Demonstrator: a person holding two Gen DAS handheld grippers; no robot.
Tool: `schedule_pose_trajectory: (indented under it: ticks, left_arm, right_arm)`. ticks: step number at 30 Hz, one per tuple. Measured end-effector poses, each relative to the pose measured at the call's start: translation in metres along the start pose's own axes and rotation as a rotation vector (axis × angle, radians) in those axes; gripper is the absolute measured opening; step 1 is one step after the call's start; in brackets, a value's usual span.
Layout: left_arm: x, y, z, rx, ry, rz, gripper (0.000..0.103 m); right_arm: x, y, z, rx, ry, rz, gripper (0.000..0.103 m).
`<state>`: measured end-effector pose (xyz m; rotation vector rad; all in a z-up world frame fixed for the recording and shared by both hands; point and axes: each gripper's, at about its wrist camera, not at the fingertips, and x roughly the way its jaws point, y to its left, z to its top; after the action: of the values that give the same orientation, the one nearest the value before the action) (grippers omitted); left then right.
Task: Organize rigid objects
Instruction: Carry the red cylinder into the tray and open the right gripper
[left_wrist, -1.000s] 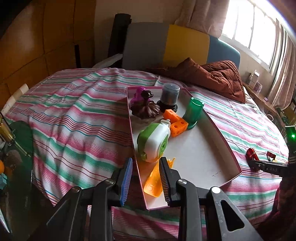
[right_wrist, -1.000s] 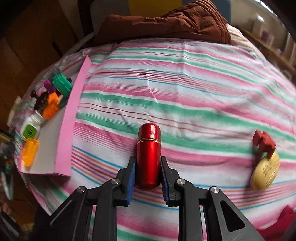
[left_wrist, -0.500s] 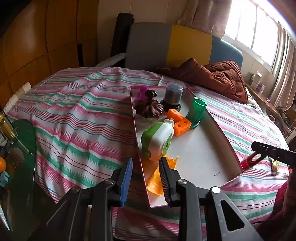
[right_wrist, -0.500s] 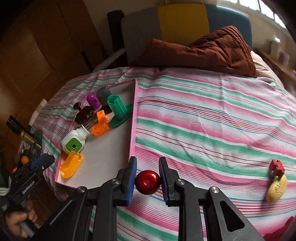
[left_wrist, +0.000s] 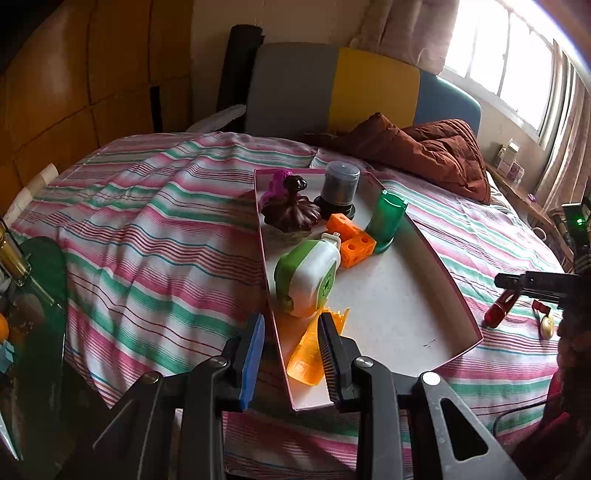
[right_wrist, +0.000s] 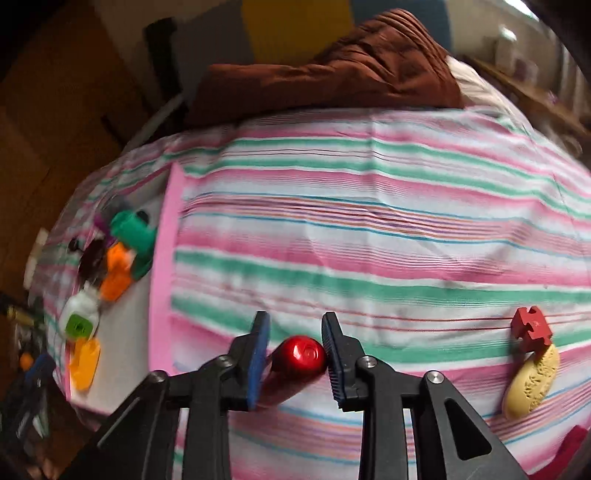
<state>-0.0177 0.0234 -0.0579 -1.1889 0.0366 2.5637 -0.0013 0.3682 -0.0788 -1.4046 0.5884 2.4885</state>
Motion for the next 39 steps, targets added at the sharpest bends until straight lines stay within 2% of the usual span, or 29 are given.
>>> schedule_pose_trajectory:
  ticks: [2,4,12,13,14,15,17,21,28,33,39]
  left_arm:
    - [0.000,0.000,0.000,0.000,0.000,0.004,0.029]
    - [0.002,0.000,0.000,-0.003,0.004,0.003,0.029]
    - [0.006,-0.010,-0.004,0.027,0.018,-0.012,0.029]
    - [0.005,-0.010,-0.004,0.028,0.017,-0.012,0.029]
    - [0.005,-0.010,-0.004,0.028,0.017,-0.013,0.029]
    - [0.004,-0.010,-0.004,0.028,0.017,-0.013,0.029]
    - [0.003,-0.009,-0.004,0.031,0.014,-0.008,0.029]
    - [0.002,-0.007,-0.002,0.028,0.008,0.008,0.029]
    - [0.001,-0.007,-0.004,0.033,0.011,0.020,0.029]
    - [-0.001,-0.007,-0.005,0.031,0.008,0.024,0.029]
    - [-0.002,-0.006,-0.005,0.030,0.003,0.027,0.029]
  right_arm:
    - [0.002,-0.007,-0.001,0.041,0.006,0.021,0.051]
    - [0.001,-0.009,-0.006,0.062,0.001,0.039,0.057]
    - [0.014,0.006,-0.011,0.085,0.012,0.038,0.058]
    - [0.019,0.011,-0.008,0.072,0.017,0.021,0.053]
    - [0.024,0.016,-0.006,0.048,0.027,0.007,0.032]
    - [0.028,0.023,-0.006,0.012,0.041,-0.017,0.026]
    - [0.030,0.040,-0.010,-0.080,0.028,-0.087,0.026]
    - [0.026,0.053,-0.027,-0.178,0.008,-0.116,0.026]
    - [0.015,0.045,-0.041,-0.168,-0.009,-0.114,0.026]
    - [-0.006,0.053,-0.038,-0.142,-0.065,-0.072,0.026]
    - [-0.038,0.091,-0.031,-0.197,-0.137,0.060,0.026]
